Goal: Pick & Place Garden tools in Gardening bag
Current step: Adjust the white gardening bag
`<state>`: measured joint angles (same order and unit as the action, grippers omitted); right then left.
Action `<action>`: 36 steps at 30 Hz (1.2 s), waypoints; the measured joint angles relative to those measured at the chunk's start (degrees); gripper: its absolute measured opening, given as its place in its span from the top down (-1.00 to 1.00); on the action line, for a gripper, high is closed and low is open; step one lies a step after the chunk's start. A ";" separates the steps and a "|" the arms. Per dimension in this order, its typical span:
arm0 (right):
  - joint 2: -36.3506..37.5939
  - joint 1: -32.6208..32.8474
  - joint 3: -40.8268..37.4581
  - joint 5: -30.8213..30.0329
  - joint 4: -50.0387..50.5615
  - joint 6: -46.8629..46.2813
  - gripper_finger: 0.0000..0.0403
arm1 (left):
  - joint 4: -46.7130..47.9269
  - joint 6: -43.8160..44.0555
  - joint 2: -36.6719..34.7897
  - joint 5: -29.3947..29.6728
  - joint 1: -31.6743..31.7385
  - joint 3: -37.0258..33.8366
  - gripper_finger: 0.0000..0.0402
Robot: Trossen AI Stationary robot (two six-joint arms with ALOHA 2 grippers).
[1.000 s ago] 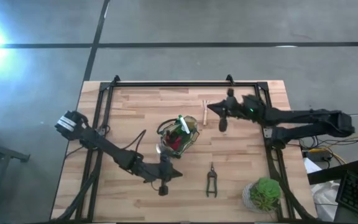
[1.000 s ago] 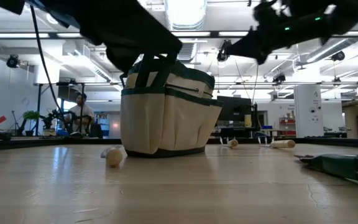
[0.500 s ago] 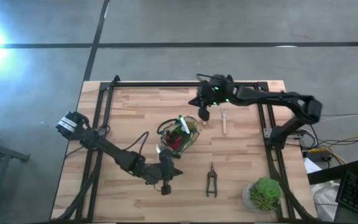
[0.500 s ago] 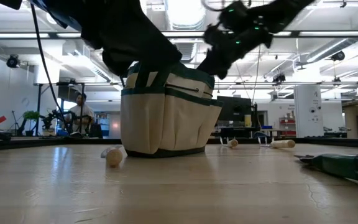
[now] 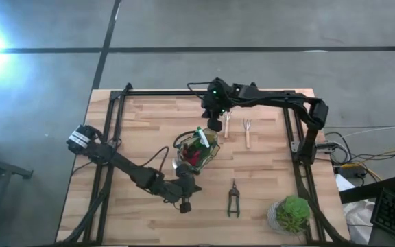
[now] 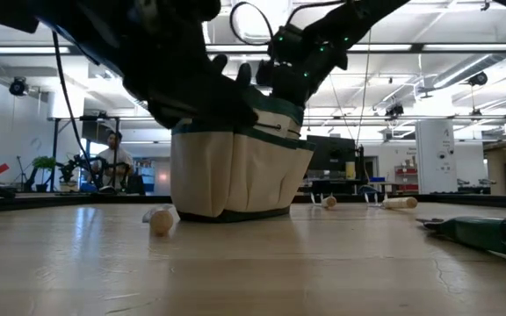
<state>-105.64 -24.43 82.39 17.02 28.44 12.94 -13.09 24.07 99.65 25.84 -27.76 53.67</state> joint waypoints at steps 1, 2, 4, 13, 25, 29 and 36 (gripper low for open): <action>-0.37 0.12 -0.01 0.59 0.22 0.33 0.96 | -0.37 -0.06 0.23 0.24 0.12 0.12 1.00; -0.68 0.21 -0.02 1.35 0.16 0.49 0.96 | -0.30 -0.08 0.29 0.54 0.18 0.17 1.00; -1.20 0.66 -0.02 2.41 0.12 0.57 0.96 | -0.04 -0.14 0.30 0.90 0.53 0.17 1.00; -1.84 3.82 -0.28 2.92 -0.32 2.48 0.96 | 3.13 1.35 0.71 1.19 1.80 0.15 1.00; -1.84 5.20 -0.28 5.55 3.38 2.01 0.96 | 11.75 4.41 0.71 4.64 2.18 0.04 1.00; -1.84 5.54 -0.87 5.54 4.99 1.47 0.96 | 11.76 4.46 0.71 4.78 2.18 0.04 1.00; -1.77 6.79 -2.36 5.57 5.73 0.97 0.96 | 13.87 4.84 0.64 4.89 2.15 0.04 1.00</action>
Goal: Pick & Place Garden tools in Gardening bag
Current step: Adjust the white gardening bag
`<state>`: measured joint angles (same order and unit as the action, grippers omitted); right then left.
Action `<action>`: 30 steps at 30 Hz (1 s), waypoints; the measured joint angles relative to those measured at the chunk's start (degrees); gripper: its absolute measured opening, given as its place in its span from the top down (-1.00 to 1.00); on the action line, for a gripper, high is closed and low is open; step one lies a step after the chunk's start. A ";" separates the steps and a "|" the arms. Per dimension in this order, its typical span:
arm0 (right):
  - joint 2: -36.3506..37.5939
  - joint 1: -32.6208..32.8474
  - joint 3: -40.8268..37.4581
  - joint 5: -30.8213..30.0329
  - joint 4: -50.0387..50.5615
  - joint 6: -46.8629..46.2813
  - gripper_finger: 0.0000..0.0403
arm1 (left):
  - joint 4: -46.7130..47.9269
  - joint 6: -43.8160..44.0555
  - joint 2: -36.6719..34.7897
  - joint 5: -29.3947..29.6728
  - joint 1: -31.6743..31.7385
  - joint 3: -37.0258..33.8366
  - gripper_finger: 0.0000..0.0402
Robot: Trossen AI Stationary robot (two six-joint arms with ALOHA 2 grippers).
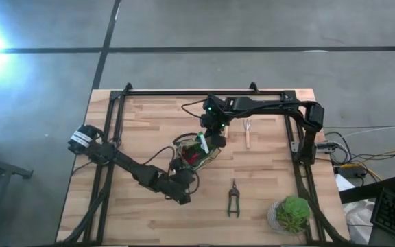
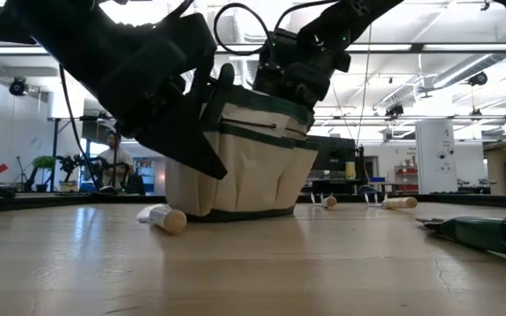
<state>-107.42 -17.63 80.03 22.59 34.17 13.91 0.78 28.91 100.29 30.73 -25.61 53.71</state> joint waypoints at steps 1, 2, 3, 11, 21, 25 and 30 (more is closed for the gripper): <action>0.01 0.24 -0.15 -0.02 0.01 0.02 0.96 | 0.56 0.21 -0.07 0.04 0.00 0.00 1.00; 0.05 0.49 -0.28 -0.01 0.04 0.05 0.96 | 1.09 0.49 -0.20 0.19 0.00 0.00 1.00; 0.08 0.59 -0.31 -0.01 0.12 0.07 0.96 | 1.70 0.83 -0.40 0.39 0.00 0.00 1.00; 2.49 1.14 -0.37 -0.23 0.64 -0.60 0.96 | 9.89 3.30 -4.00 4.43 -0.04 -0.04 1.00; 7.11 2.16 -0.48 -0.86 2.69 -3.83 0.96 | 11.79 2.88 -4.94 7.35 0.90 -0.44 1.00; 7.85 2.78 -0.91 -1.77 3.11 -4.06 0.96 | 11.91 2.83 -4.96 7.35 1.05 -0.52 1.00; 7.93 2.78 -1.19 -1.82 3.58 -4.55 0.96 | 13.96 3.36 -5.06 7.30 1.03 -0.52 1.00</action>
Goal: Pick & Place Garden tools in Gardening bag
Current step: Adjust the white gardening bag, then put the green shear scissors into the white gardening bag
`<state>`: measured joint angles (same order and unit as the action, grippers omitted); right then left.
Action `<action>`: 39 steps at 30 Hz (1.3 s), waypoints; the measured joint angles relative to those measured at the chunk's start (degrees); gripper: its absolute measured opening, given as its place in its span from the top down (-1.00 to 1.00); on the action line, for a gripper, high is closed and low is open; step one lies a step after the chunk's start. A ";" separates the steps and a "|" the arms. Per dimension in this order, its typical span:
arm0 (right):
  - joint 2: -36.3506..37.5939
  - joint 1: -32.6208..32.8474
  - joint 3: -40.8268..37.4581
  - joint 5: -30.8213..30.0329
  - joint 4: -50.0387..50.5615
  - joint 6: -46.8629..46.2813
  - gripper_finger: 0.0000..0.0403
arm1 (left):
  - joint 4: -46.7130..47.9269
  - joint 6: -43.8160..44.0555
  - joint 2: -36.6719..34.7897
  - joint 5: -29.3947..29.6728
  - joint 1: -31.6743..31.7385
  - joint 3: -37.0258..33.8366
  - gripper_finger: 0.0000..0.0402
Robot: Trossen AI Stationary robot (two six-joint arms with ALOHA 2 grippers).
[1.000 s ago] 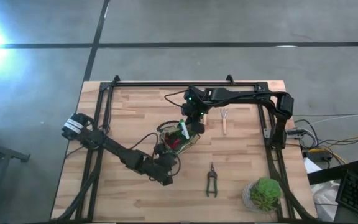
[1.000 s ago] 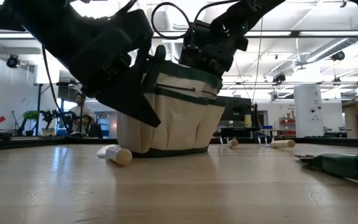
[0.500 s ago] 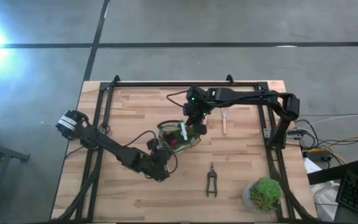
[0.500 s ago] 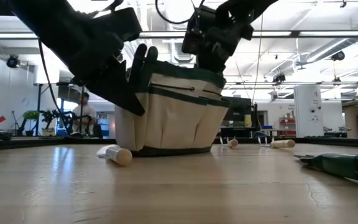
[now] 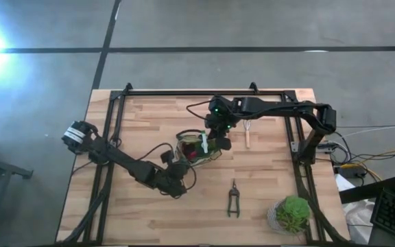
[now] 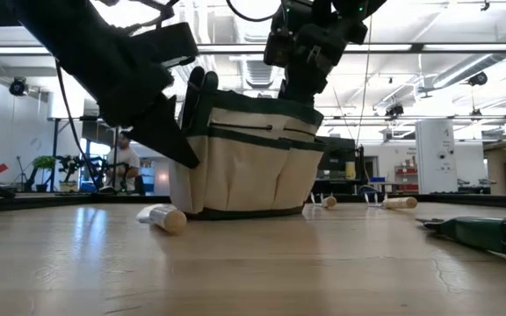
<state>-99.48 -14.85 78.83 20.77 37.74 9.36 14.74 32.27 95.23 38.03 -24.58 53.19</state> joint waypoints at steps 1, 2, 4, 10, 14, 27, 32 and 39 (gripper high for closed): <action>0.00 0.00 -0.10 -0.02 0.28 -0.02 0.96 | 0.75 0.54 -0.04 0.07 0.00 0.00 1.00; 0.02 0.00 -0.14 -0.06 0.58 -0.18 0.96 | 1.76 1.07 -0.06 0.21 0.02 0.02 1.00; 0.01 0.02 -0.16 -0.11 1.02 -0.39 0.96 | 3.68 2.26 -0.08 0.77 0.02 0.02 1.00; 0.00 0.90 -0.23 -0.24 0.93 -0.33 0.96 | 9.69 5.15 -1.61 3.43 0.03 0.00 1.00; 0.03 2.05 -0.23 -0.47 0.88 -0.12 0.96 | 13.55 6.85 -3.21 5.67 0.02 0.00 1.00; 9.68 4.61 -0.23 -9.01 0.07 1.20 0.96 | 11.83 8.04 -11.47 8.09 0.09 -5.35 1.00; 15.79 4.63 -0.26 -10.66 0.79 0.59 0.96 | 11.83 8.23 -19.15 11.10 -0.22 -8.34 1.00; 23.75 7.03 -2.62 -12.08 2.44 -5.07 0.96 | 11.24 6.76 -31.60 16.63 -2.53 -12.64 1.00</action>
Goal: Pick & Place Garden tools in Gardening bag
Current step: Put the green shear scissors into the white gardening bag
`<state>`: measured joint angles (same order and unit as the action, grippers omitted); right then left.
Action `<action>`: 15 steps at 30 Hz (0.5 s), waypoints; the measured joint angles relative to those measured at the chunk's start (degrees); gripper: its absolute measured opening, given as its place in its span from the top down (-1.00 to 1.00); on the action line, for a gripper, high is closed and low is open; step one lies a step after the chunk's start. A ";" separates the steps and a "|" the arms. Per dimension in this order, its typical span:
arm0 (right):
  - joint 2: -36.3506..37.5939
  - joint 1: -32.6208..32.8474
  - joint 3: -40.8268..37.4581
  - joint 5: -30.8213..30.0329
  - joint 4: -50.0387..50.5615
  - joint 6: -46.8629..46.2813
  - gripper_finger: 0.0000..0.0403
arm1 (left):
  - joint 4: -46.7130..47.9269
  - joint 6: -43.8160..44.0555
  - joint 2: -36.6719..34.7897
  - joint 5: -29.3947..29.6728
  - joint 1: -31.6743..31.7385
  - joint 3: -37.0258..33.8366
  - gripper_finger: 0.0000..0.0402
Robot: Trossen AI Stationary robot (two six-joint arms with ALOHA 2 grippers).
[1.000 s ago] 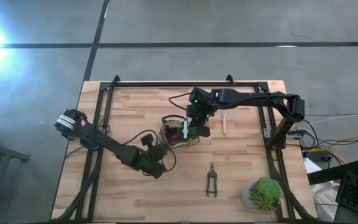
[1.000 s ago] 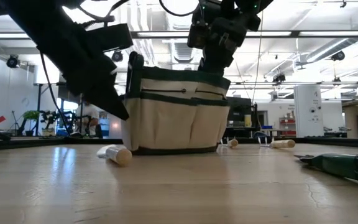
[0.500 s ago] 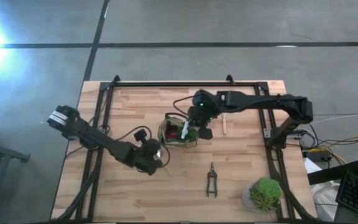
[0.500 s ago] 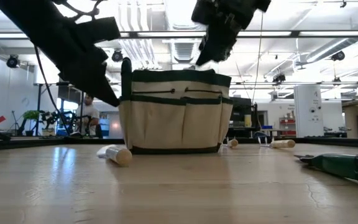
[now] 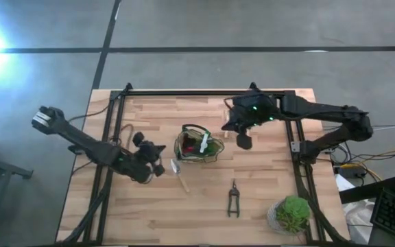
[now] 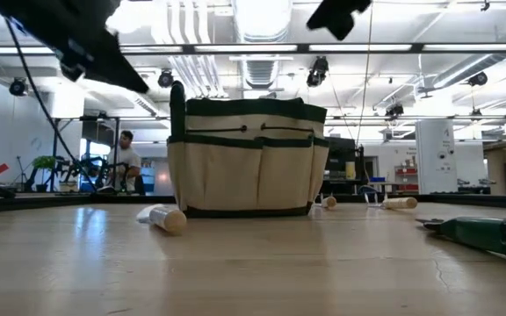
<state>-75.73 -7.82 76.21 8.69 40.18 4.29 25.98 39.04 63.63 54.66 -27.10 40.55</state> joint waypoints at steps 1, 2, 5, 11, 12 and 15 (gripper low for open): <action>1.10 1.08 -1.02 0.02 0.17 -0.28 0.96 | -0.08 -0.27 -1.42 0.92 -0.43 -0.59 1.00; 2.08 2.40 -1.96 0.06 0.47 -0.84 0.96 | -0.23 -0.56 -2.87 1.79 -0.84 -1.08 1.00; 4.45 7.19 -5.02 -3.26 0.24 -4.03 0.96 | -1.38 -2.29 -6.78 3.01 -1.65 -3.02 0.98; 6.66 16.10 -11.43 -15.97 0.17 -11.75 0.96 | -2.63 -3.81 -11.59 3.57 -1.72 -4.64 0.95; 6.98 17.05 -12.64 -17.17 0.16 -13.59 0.96 | -2.65 -4.03 -12.02 3.58 -1.74 -4.67 0.95; 7.74 18.41 -16.65 -19.20 -1.35 -19.02 0.96 | -3.21 -4.08 -12.62 3.66 -1.74 -4.65 0.94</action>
<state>-67.99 10.59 59.56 -10.51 38.84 -14.73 22.77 34.96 51.01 58.33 -28.84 35.90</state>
